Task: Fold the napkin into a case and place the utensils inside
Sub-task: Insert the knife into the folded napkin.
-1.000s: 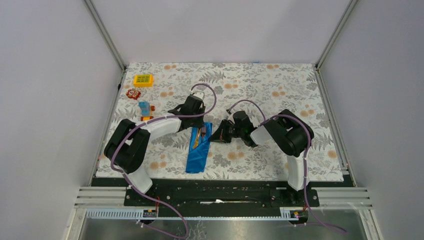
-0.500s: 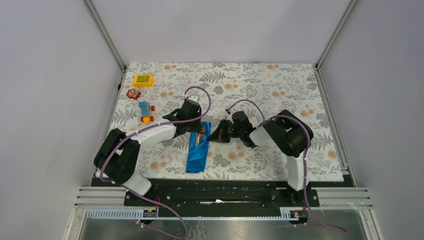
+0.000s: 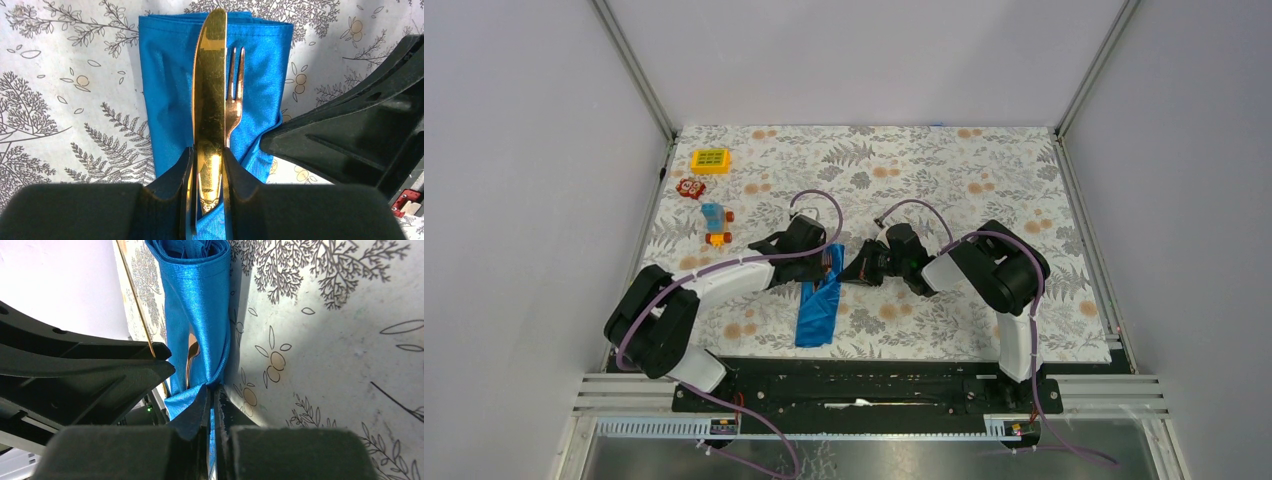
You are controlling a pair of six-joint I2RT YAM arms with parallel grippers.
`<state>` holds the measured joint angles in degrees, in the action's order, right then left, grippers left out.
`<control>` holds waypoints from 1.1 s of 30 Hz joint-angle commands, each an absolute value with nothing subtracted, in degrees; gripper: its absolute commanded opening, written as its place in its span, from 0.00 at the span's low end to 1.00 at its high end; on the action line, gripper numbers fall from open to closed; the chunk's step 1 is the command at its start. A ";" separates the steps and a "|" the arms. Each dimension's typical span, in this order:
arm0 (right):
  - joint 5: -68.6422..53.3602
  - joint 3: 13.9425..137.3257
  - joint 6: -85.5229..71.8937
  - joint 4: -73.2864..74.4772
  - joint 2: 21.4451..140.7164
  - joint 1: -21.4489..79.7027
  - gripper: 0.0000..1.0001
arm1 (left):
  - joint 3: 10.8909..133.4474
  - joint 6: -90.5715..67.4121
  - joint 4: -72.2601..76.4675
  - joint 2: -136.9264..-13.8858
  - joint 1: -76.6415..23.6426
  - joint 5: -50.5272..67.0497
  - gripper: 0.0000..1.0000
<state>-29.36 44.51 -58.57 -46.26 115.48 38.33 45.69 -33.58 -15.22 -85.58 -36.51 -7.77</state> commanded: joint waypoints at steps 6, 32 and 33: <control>-26.98 45.60 -58.87 -49.37 115.75 38.92 0.00 | 43.78 -37.09 -16.80 -81.52 -37.00 -8.06 0.00; -26.05 46.26 -57.15 -46.66 114.39 39.43 0.03 | 42.33 -35.39 -16.14 -80.66 -37.00 -6.96 0.36; -26.04 46.38 -56.99 -46.41 114.29 39.46 0.04 | 42.36 -35.35 -16.43 -80.16 -36.99 -7.32 0.38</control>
